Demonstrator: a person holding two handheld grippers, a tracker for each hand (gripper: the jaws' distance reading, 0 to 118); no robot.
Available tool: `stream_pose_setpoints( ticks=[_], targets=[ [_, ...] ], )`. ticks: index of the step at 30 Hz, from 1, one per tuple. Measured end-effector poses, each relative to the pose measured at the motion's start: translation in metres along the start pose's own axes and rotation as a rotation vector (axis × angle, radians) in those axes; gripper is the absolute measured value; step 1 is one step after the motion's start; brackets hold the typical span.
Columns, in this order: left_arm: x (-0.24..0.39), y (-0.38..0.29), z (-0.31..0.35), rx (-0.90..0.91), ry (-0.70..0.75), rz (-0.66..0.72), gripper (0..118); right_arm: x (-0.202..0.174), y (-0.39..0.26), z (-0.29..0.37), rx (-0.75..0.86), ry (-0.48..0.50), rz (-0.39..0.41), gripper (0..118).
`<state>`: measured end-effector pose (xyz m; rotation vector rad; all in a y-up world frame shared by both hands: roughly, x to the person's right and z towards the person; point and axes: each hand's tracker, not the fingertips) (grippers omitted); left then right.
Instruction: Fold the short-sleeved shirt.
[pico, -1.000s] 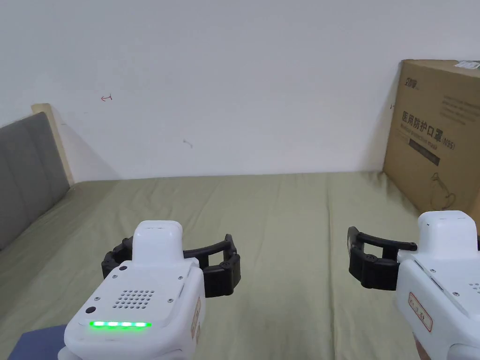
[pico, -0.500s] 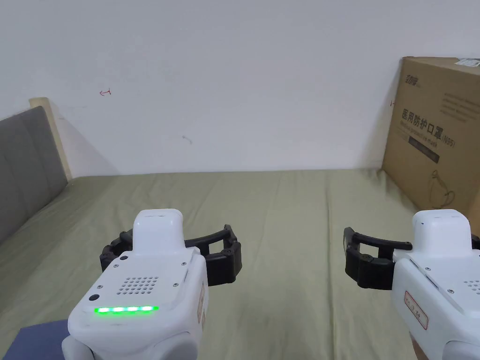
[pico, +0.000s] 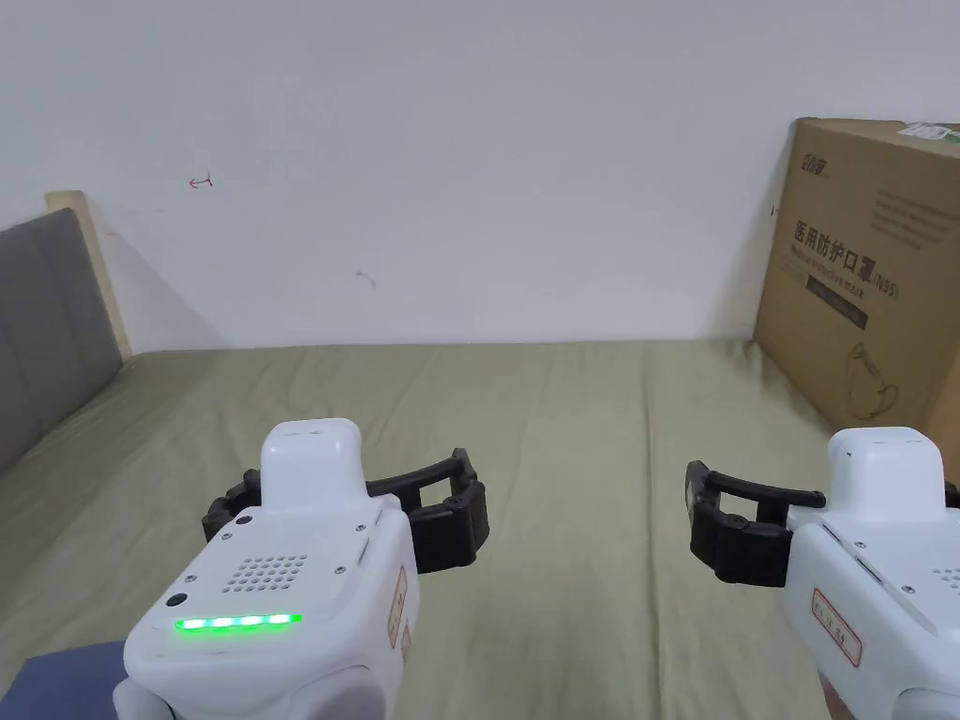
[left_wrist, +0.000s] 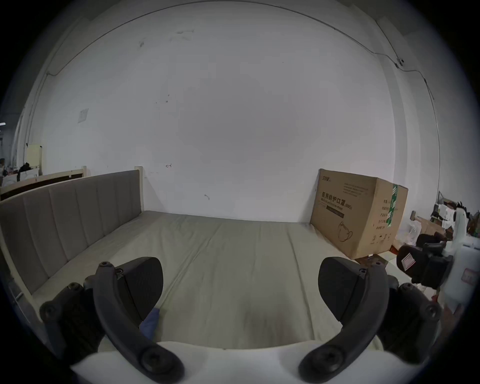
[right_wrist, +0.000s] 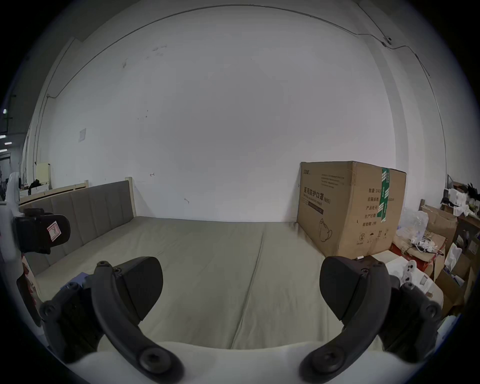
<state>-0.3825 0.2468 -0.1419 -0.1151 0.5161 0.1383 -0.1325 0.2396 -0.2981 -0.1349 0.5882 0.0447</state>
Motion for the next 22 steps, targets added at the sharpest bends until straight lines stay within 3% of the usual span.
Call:
stream_pose_setpoints(
  ticks=[22],
  targets=[
    [0.0001,0.0020,0.0013,-0.037,0.017,0.019,118,-0.0032,0.0015,-0.0004,-0.019,0.011,0.007,118]
  ],
)
